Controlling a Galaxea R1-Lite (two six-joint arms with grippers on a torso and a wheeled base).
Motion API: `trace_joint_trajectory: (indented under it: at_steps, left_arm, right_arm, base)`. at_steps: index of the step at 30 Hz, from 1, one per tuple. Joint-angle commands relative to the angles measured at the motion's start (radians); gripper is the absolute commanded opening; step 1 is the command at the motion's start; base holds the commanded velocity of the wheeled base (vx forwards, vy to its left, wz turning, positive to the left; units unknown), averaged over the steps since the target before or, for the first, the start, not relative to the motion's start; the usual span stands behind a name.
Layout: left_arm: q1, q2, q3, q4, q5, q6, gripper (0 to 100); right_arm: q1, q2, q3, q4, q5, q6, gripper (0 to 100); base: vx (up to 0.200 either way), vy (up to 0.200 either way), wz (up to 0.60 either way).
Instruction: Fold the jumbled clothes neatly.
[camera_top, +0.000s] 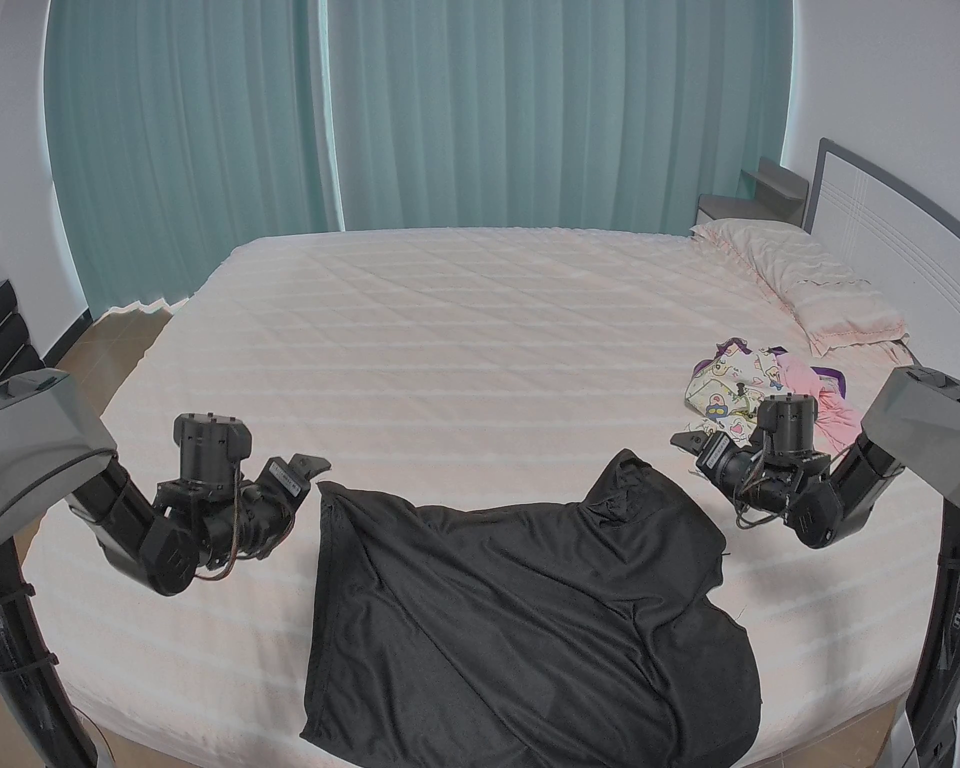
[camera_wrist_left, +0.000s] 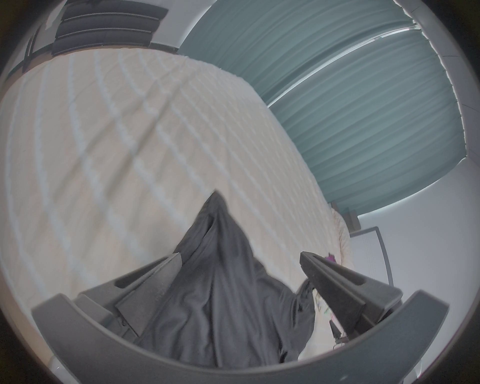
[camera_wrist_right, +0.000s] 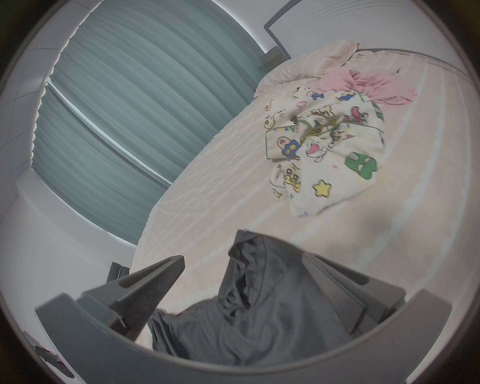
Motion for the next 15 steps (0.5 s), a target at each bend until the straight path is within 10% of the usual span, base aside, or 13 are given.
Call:
trace_joint_trajectory:
  at_steps: [1, 15]
  left_arm:
    - [-0.003, -0.174, 0.305, -0.095, -0.124, 0.001, 100]
    - [-0.032, -0.141, 0.482, -0.207, -0.172, -0.004, 100]
  right_arm:
    - [-0.005, -0.110, 0.296, -0.182, 0.003, 0.010, 100]
    - [-0.005, -0.074, 0.560, -0.423, 0.006, 0.073, 100]
  base:
    - [0.000, 0.000, 0.00]
    - [0.000, 0.000, 0.00]
